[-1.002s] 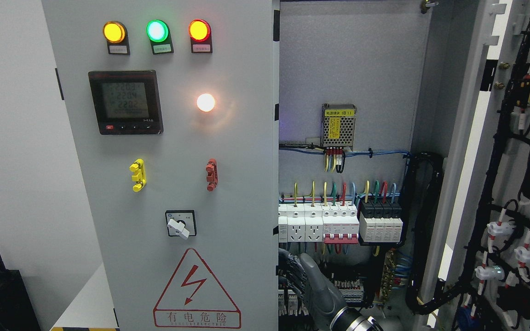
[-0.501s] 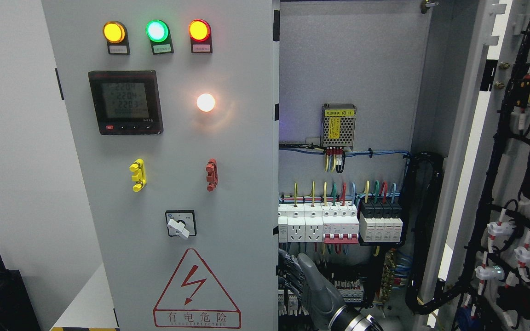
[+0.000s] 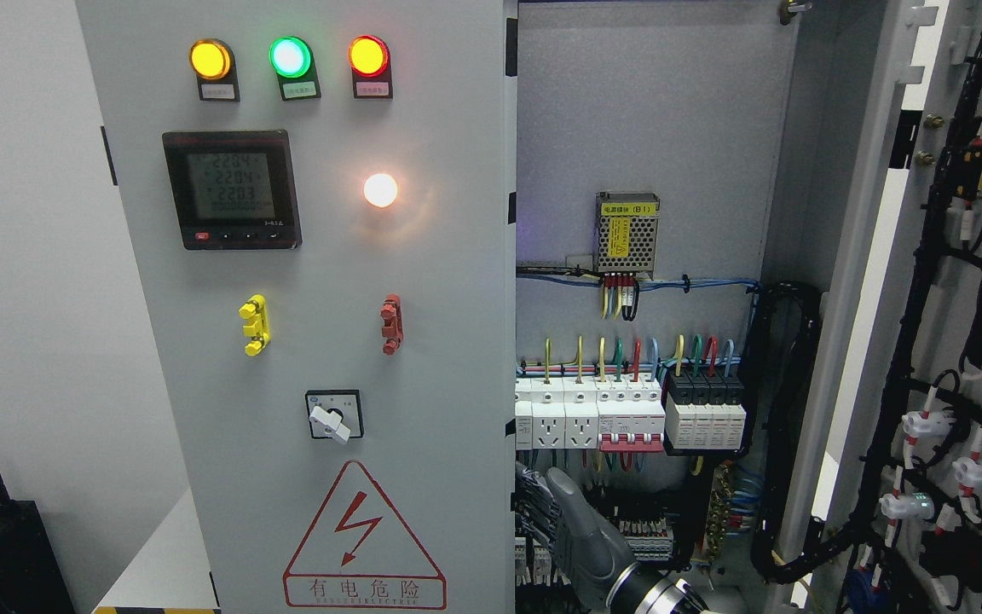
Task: Open door with both hands
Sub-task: 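Reach the right hand behind the edge of the indicator-light door, then push the indicator-light door outward with the right hand, swinging it open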
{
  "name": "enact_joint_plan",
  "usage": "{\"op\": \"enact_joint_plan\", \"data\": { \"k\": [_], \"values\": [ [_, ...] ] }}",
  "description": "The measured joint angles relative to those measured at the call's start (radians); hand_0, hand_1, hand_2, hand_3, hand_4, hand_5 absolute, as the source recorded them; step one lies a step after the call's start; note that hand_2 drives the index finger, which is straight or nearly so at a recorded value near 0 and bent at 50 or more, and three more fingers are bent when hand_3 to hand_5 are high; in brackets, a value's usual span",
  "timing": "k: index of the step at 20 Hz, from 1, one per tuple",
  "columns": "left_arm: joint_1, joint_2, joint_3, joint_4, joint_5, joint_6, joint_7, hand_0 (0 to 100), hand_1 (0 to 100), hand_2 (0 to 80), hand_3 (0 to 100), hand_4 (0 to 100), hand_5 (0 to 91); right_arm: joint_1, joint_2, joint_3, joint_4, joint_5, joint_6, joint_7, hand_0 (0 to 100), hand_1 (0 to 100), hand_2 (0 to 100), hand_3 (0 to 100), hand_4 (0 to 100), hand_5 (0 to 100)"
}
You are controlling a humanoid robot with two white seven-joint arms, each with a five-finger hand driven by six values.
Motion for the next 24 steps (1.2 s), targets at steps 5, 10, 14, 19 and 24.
{"op": "enact_joint_plan", "data": {
  "k": [5, 10, 14, 19, 24],
  "values": [
    [0.0, 0.0, 0.0, 0.0, 0.0, 0.0, 0.0, 0, 0, 0.0, 0, 3, 0.0, -0.002, 0.0, 0.001, 0.0, -0.012, 0.007, 0.001, 0, 0, 0, 0, 0, 0],
    [0.0, 0.0, 0.0, 0.0, 0.0, 0.0, 0.0, 0, 0, 0.0, 0, 3, 0.0, -0.007, -0.001, 0.001, 0.001, -0.032, 0.011, 0.011, 0, 0, 0, 0, 0, 0],
    [0.0, 0.0, 0.0, 0.0, 0.0, 0.0, 0.0, 0, 0, 0.0, 0, 3, 0.0, -0.009, -0.001, 0.001, 0.004, -0.041, 0.013, 0.028, 0, 0, 0, 0, 0, 0],
    [0.0, 0.0, 0.0, 0.0, 0.0, 0.0, 0.0, 0, 0, 0.0, 0, 3, 0.0, -0.012, -0.001, 0.0, 0.009, -0.048, 0.013, 0.044, 0, 0, 0, 0, 0, 0],
    [0.0, 0.0, 0.0, 0.0, 0.0, 0.0, 0.0, 0, 0, 0.0, 0, 3, 0.0, -0.014, -0.001, 0.001, 0.011, -0.05, 0.009, 0.069, 0, 0, 0, 0, 0, 0]
  ]
}}
